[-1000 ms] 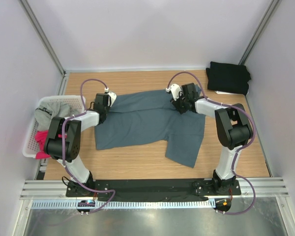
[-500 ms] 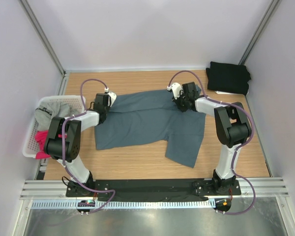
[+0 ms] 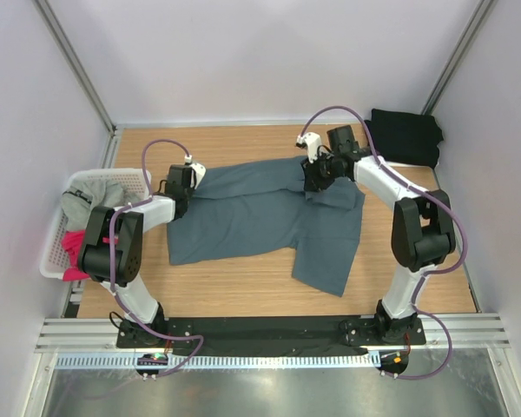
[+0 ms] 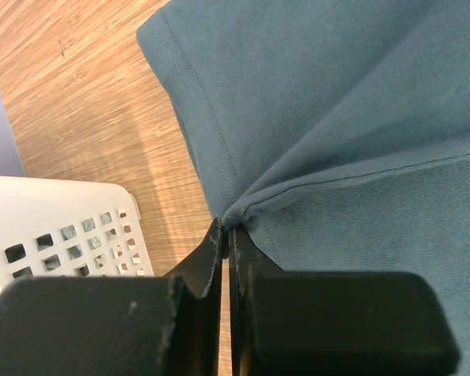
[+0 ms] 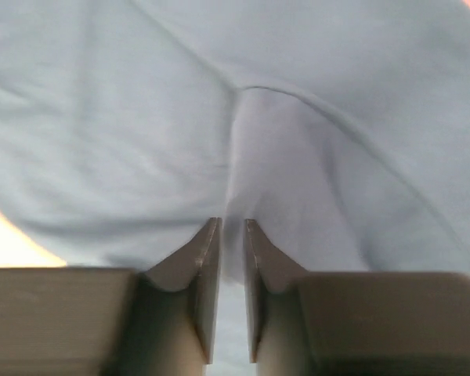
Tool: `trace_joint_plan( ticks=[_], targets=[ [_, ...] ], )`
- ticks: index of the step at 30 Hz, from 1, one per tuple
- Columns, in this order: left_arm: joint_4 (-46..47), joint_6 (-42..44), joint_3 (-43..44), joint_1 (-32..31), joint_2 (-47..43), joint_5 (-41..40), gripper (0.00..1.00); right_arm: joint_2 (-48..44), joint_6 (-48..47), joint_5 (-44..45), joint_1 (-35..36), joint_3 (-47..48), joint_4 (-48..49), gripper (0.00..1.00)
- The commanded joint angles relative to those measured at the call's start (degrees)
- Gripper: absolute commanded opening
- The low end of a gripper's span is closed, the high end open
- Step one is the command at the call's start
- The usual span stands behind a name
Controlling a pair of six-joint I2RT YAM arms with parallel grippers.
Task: Fold and stack the t-shirts
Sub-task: Fold the tshirt
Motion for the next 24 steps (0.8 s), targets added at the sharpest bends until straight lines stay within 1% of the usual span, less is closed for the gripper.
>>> trace_joint_plan(
  ticks=[1, 2, 3, 4, 6, 9, 15, 17, 18, 19, 20, 21, 23, 24],
  targets=[
    [2.1, -0.5, 0.0, 0.1, 0.0, -1.3, 0.00, 1.3, 1.0, -8.0, 0.0, 4.8, -10.5, 0.29],
    [2.1, -0.5, -0.1, 0.1, -0.1, -1.3, 0.00, 2.0, 1.2, -8.8, 0.0, 5.2, -11.1, 0.37],
    [2.1, -0.5, -0.1, 0.1, -0.1, -1.3, 0.00, 2.6, 1.8, -8.8, -0.1, 5.4, -11.2, 0.40],
    [2.1, -0.6, -0.1, 0.1, -0.1, -1.3, 0.00, 3.0, 1.8, -8.8, -0.1, 5.4, -10.9, 0.41],
    [1.9, -0.6, -0.2, 0.1, -0.4, -1.4, 0.00, 2.7, 1.9, -7.9, -0.3, 5.5, -9.8, 0.42],
    [1.9, -0.5, -0.3, 0.1, -0.7, -1.5, 0.00, 0.4, 2.3, -5.1, -1.0, 4.8, -5.5, 0.42],
    [1.9, -0.5, -0.2, 0.1, -0.7, -1.6, 0.00, -1.7, 2.7, -4.1, -0.9, 2.4, -3.5, 0.40],
    [1.9, -0.7, -0.2, 0.1, -0.7, -1.6, 0.00, -3.0, 3.5, 0.1, -0.8, -1.2, 0.0, 0.40],
    [1.8, -0.6, -0.1, 0.1, -0.7, -1.5, 0.00, -4.3, 3.6, 2.8, -1.0, -2.6, 4.3, 0.40],
    [1.6, -0.7, 0.1, 0.1, -0.7, -1.5, 0.00, -4.6, 3.5, 6.5, -1.2, -4.9, 6.5, 0.39],
    [1.6, -0.7, 0.2, 0.1, -0.6, -1.6, 0.00, -4.8, 3.4, 7.7, -1.8, -5.9, 8.7, 0.39],
    [1.6, -0.7, 0.5, 0.1, -0.6, -1.6, 0.00, -4.4, 3.5, 8.2, -3.6, -6.4, 12.0, 0.38],
    [0.8, -0.8, 1.5, 0.1, -0.6, -1.6, 0.00, -2.3, 5.0, 7.0, -5.3, -5.1, 13.6, 0.38],
    [0.5, -1.1, 2.6, 0.1, -0.5, -1.6, 0.00, 0.9, 5.3, 6.6, -6.7, -2.4, 12.7, 0.37]
  ],
)
